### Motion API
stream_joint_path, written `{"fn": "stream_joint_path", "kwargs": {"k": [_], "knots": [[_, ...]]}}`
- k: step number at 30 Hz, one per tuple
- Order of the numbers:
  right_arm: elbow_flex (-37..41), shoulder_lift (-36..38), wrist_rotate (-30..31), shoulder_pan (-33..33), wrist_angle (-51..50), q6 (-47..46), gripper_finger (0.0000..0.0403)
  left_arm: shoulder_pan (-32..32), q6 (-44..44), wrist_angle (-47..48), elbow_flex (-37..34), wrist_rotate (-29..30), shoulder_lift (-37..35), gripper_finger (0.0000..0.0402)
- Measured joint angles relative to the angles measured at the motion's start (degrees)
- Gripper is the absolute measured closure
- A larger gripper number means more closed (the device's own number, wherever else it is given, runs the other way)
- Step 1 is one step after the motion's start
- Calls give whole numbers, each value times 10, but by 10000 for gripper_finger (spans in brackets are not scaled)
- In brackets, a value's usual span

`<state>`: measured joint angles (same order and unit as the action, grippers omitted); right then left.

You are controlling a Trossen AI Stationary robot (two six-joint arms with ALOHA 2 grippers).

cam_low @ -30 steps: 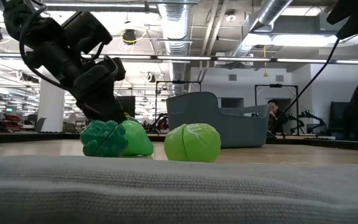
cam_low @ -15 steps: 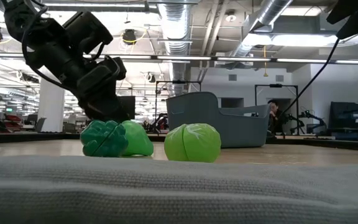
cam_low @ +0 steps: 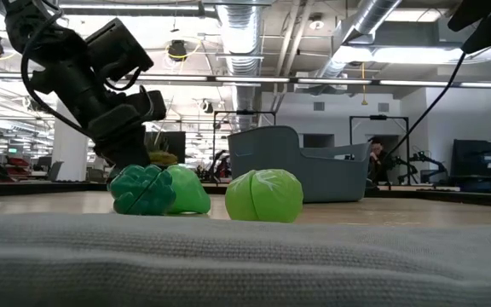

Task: Pick and placing Produce into tupperware
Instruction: Put the watermelon into the bin

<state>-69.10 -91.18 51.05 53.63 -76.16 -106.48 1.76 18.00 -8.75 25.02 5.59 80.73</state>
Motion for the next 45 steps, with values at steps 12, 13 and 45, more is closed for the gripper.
{"fn": "stream_joint_path", "kwargs": {"k": [12,13,45], "knots": [[0,0,0,0,-1,2,148,0,-11,48,0,0,0,62],[0,0,0,0,-1,3,148,0,-11,46,0,1,0,62],[0,0,0,0,-1,5,148,0,-5,-9,25,-20,0,148]]}}
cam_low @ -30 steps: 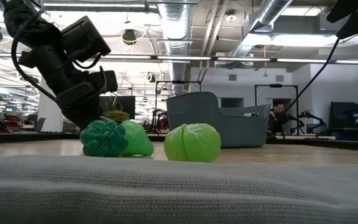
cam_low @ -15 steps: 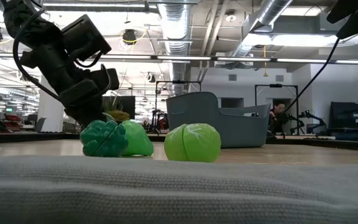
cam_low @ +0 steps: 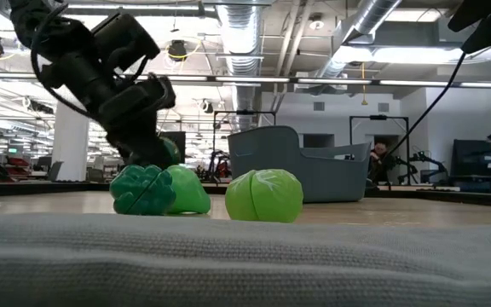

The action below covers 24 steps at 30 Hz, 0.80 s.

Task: Pick and placing Produce into tupperware
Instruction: Put the watermelon into the bin

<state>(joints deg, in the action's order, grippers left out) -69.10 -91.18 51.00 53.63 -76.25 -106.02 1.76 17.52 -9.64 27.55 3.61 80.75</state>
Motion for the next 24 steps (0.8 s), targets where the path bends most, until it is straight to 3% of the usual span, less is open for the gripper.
{"fn": "stream_joint_path", "kwargs": {"k": [15,24], "knots": [[0,0,0,0,-1,0,148,6,-84,-18,118,2,0,149],[0,0,0,0,-1,0,148,62,-134,-16,190,-10,0,149]]}}
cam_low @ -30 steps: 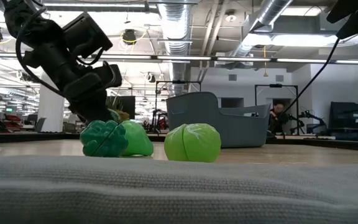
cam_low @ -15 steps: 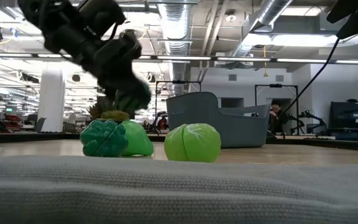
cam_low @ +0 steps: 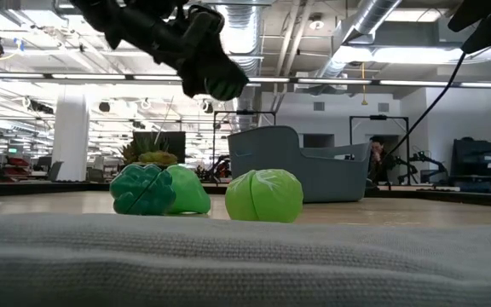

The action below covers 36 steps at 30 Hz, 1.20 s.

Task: Pick and placing Produce into tupperware
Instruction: Put the watermelon into the bin

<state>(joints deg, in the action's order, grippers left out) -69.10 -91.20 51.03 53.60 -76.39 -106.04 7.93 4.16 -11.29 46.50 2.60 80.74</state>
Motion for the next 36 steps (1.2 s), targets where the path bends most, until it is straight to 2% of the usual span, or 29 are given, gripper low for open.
{"fn": "stream_joint_path", "kwargs": {"k": [10,17,23,36], "knots": [[0,0,0,-5,4,0,148,59,-27,0,42,-26,6,149],[0,0,2,-10,6,0,148,83,-36,4,124,-69,99,149],[0,0,1,-10,8,0,148,102,-35,35,252,-101,215,149],[0,0,2,-12,16,-5,148,123,-31,326,611,-118,439,149]]}}
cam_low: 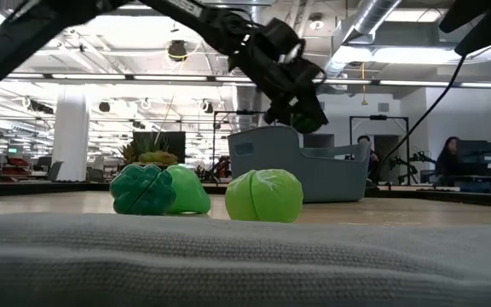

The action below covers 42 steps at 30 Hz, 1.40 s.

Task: Pick and placing Produce into tupperware
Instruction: Put the watermelon into the bin

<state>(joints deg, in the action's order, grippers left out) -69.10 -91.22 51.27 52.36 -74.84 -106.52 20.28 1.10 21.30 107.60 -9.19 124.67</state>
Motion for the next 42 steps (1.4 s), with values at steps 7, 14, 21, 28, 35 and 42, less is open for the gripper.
{"fn": "stream_joint_path", "kwargs": {"k": [7,14,21,28,35,42], "knots": [[0,0,0,0,7,0,148,6,2,126,119,13,83,149],[0,0,0,0,8,0,148,18,16,153,140,15,106,149],[0,0,0,0,5,1,148,31,29,155,139,1,106,149],[0,0,2,0,5,5,148,32,30,163,139,-15,106,149],[0,0,2,0,5,5,148,30,21,168,139,-23,106,149],[0,0,2,0,5,5,148,20,-7,176,138,2,106,149]]}}
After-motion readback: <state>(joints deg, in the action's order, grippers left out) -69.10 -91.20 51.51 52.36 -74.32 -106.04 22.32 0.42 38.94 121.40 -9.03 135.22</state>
